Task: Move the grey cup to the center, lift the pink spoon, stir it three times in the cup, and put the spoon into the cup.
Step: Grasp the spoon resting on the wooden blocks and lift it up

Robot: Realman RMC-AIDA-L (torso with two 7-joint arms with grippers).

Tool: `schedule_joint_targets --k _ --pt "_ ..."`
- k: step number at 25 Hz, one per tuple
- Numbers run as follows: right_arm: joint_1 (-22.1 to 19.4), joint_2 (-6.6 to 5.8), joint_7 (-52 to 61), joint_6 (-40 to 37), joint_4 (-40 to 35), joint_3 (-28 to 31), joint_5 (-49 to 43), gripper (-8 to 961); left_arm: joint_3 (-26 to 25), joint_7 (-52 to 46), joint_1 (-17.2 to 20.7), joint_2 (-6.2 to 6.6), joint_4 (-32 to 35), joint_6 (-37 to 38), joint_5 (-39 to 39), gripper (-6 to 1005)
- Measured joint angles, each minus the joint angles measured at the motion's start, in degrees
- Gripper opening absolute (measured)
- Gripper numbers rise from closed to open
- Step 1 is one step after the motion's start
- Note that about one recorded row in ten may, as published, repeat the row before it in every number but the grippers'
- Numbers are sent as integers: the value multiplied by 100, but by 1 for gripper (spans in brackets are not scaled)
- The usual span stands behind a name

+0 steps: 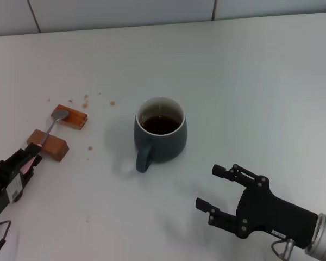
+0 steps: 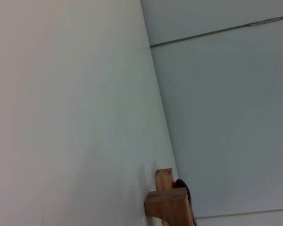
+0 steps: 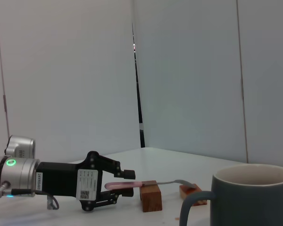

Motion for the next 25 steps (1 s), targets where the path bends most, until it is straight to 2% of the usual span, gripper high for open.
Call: schedule_joint_targets --k 16,22,25 --pt "-38 -1 0 -112 -5 -14 0 754 -74 104 33 -5 10 -35 254 306" --pt "-74 -6 -1 -139 -17 -64 0 754 -188 133 85 -7 -27 14 231 131" --pt "-86 -8 -1 -140 -18 -87 0 754 -177 131 69 -6 -60 4 247 81"
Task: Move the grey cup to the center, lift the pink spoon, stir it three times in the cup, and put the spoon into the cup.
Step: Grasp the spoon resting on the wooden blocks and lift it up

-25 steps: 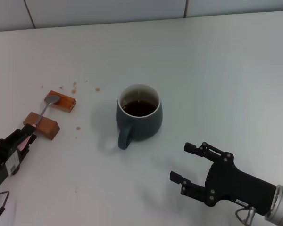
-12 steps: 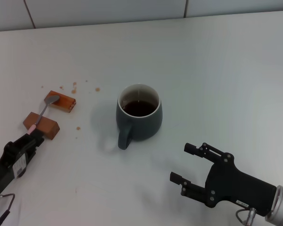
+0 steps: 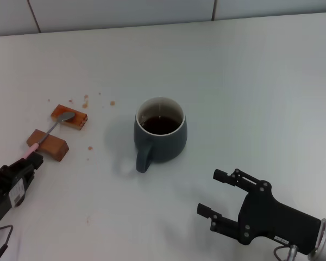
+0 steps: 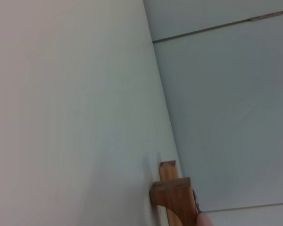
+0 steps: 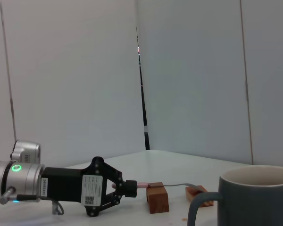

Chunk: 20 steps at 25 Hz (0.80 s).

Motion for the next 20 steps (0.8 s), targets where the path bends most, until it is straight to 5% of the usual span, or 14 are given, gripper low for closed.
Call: schedule_joint_targets --k 6,20 --pt "-32 -1 0 0 0 -33 0 754 8 -6 -12 3 -38 39 12 84" --pt "-27 -1 0 -58 -6 -81 0 754 36 -20 -37 33 -37 352 63 441"
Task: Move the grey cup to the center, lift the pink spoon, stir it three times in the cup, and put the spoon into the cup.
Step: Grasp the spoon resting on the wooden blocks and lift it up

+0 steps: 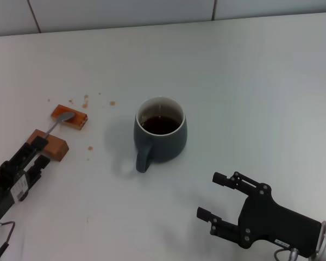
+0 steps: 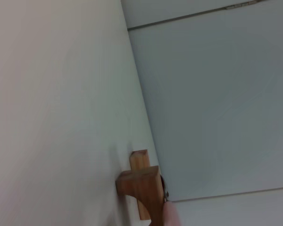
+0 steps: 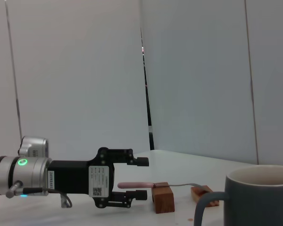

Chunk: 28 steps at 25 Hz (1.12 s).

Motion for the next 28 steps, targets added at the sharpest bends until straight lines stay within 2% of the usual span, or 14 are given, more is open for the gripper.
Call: schedule_joint_targets --k 2,7,12,28 --pt "0 0 0 -9 -2 1 0 754 1 -25 -14 8 23 -16 24 486" --pt "4 0 0 -13 -3 3 0 754 0 -148 -40 14 158 -99 58 717" --pt "8 0 0 -13 -3 3 0 754 -13 -192 -44 13 214 -122 56 846" --pt "35 0 0 -12 -3 2 0 754 -29 -243 -118 13 306 -276 39 844"
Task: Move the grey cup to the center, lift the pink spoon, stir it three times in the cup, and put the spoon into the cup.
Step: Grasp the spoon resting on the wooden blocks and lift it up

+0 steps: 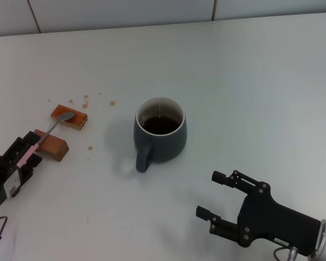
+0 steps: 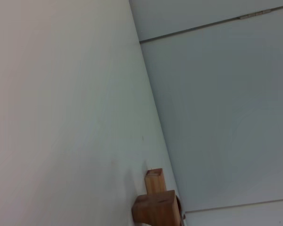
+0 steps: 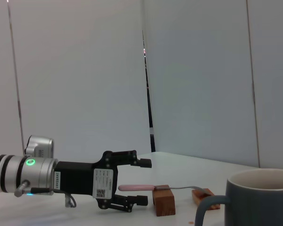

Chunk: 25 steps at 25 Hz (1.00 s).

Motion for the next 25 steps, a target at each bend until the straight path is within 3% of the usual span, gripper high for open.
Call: schedule_joint_targets --k 14,20,25 --pt "0 0 1 0 0 0 0 754 -5 -72 -2 8 79 -89 8 840" --pt "-8 0 1 0 0 0 0 754 -12 -138 -3 9 86 -139 6 672" --pt "-9 0 1 3 0 0 0 754 -12 -186 -4 9 87 -176 -2 619"
